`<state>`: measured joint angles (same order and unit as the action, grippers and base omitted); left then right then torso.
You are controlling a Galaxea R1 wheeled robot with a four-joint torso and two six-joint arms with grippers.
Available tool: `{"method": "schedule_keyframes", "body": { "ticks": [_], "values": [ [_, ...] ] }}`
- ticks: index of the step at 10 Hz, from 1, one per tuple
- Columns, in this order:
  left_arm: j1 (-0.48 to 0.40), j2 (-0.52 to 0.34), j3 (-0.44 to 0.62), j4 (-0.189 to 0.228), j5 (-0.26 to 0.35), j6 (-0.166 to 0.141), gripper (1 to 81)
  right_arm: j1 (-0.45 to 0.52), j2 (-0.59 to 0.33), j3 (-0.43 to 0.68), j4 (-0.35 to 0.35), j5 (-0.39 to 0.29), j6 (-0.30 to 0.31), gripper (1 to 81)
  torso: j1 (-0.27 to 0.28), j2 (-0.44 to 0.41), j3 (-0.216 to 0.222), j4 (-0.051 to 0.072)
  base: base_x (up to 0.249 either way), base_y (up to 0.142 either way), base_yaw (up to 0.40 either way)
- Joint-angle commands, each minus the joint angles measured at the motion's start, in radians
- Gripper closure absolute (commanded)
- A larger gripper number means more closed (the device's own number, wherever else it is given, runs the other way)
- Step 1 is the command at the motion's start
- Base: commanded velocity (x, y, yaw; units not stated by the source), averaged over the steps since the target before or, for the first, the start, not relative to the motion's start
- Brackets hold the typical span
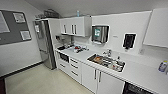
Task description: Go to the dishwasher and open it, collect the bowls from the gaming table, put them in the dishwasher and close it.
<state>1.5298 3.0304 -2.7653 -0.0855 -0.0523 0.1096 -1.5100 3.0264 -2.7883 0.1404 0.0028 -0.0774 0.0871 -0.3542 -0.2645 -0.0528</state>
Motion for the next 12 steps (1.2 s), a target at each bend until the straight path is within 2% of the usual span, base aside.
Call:
{"method": "schedule_keyframes", "body": {
  "ticks": [1,3,6,12],
  "values": [
    [-0.052,-0.002,-0.004,0.006,0.054,0.019,1.0,0.056,-0.001,-0.008,-0.007,-0.058,-0.002,1.0,0.0,0.0,0.0,0.0,0.0,0.0,0.357],
    [-0.05,0.002,-0.002,0.006,0.051,0.022,1.0,0.046,-0.021,-0.002,0.005,-0.052,-0.001,1.0,0.0,0.0,0.0,0.0,0.0,0.0,0.358],
    [-0.05,0.002,-0.002,0.006,0.051,0.027,1.0,0.041,-0.068,0.096,0.007,-0.029,-0.001,1.0,0.0,0.0,0.0,0.0,0.0,0.0,0.357],
    [-0.05,0.004,-0.002,0.006,0.051,0.027,1.0,0.041,-0.056,0.092,-0.001,-0.036,0.001,1.0,0.0,0.0,0.0,0.0,0.0,0.0,0.357]
  ]
}}
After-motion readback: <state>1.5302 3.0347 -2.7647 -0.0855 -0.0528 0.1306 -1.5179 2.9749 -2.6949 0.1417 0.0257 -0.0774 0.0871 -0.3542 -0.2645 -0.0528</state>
